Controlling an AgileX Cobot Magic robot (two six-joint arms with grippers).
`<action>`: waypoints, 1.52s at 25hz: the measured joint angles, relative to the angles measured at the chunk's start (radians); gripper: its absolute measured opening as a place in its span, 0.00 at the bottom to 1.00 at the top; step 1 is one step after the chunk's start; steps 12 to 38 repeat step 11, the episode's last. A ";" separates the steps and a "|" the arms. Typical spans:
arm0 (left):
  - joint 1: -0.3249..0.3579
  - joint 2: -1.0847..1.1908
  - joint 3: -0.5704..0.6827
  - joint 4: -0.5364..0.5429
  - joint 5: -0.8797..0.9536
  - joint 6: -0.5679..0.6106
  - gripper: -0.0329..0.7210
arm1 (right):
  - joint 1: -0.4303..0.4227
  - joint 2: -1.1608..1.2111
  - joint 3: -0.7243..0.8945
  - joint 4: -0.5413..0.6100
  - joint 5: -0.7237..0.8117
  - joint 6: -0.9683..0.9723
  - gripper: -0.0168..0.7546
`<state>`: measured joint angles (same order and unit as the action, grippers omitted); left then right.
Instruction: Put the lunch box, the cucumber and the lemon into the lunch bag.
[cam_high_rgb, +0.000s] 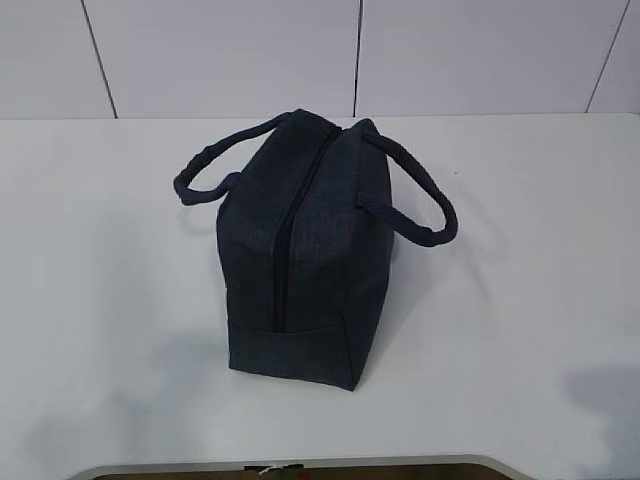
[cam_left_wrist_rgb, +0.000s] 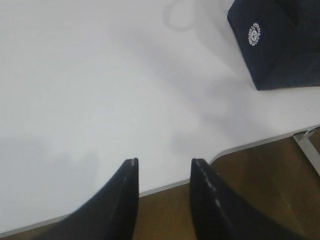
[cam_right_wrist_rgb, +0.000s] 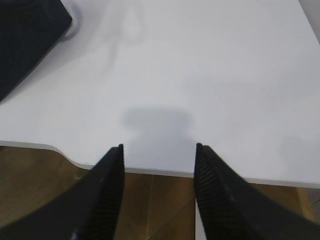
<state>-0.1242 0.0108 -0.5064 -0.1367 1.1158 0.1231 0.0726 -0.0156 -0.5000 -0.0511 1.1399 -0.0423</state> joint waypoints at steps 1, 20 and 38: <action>0.000 0.000 0.000 0.000 0.000 0.000 0.37 | 0.000 0.000 0.000 0.000 0.000 0.000 0.51; 0.000 0.000 0.000 0.000 0.000 0.000 0.37 | 0.000 0.000 0.000 0.000 0.000 0.000 0.51; 0.000 0.000 0.000 0.000 0.000 0.000 0.37 | 0.000 0.000 0.000 0.000 0.000 0.000 0.51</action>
